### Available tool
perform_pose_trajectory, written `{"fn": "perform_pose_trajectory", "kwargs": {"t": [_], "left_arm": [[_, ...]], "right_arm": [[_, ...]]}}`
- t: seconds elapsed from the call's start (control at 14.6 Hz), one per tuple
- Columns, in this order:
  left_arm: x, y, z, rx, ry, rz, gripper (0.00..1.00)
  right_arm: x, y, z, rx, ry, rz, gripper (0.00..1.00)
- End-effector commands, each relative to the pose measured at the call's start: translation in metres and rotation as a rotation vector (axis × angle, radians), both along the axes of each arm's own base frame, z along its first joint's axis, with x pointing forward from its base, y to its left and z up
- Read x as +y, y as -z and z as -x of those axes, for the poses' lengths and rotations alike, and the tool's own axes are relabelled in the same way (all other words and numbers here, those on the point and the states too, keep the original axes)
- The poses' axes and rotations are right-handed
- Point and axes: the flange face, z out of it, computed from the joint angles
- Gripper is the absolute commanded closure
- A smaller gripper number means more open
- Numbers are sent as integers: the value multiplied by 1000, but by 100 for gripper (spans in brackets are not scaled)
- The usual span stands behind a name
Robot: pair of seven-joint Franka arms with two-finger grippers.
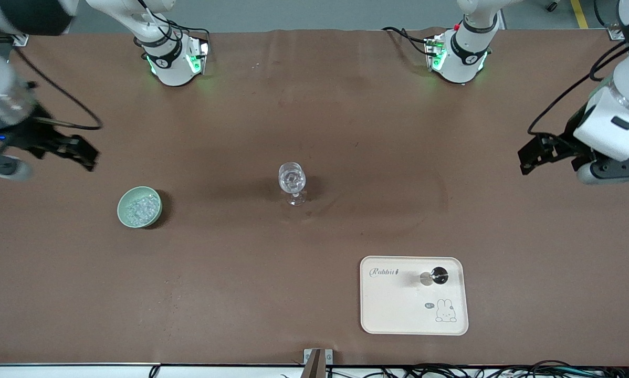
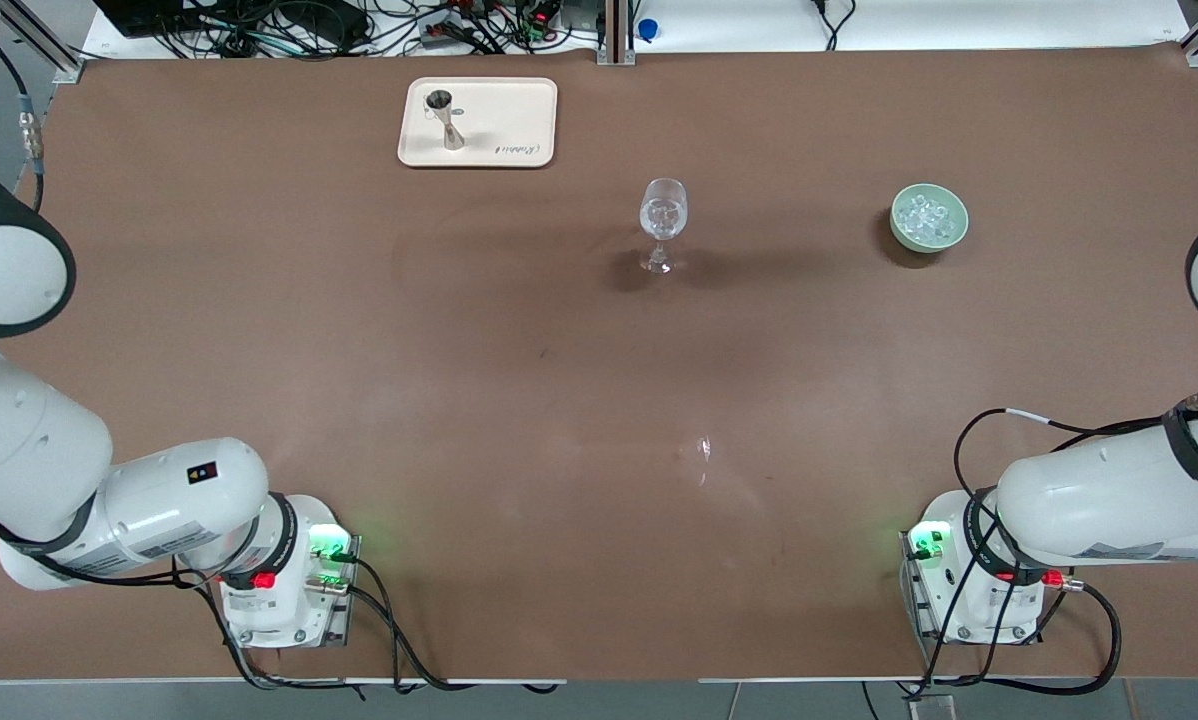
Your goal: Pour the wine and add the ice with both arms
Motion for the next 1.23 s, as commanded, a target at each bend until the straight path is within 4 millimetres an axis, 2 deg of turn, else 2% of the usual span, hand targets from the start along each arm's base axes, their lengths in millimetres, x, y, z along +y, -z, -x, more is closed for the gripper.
{"fn": "perform_pose_trajectory", "kwargs": {"t": [0.0,0.27,0.41,0.75,0.96,1.16], "left_arm": [[19,-13,35,19,-1,18,0],[33,-5,68,41,3,16,0],[40,-2,79,46,-5,14,0],[35,0,84,59,52,20,0],[39,-4,79,53,81,19,0],[39,-6,74,48,77,21,0]], "right_arm": [[-53,-2,12,49,-28,-22,0],[-101,-4,18,62,-80,-75,0],[-105,-7,22,57,-86,-76,0],[-103,-9,26,0,-93,-123,0],[-107,-10,26,-10,-80,-194,0],[-111,-10,30,10,-122,-193,0]]}}
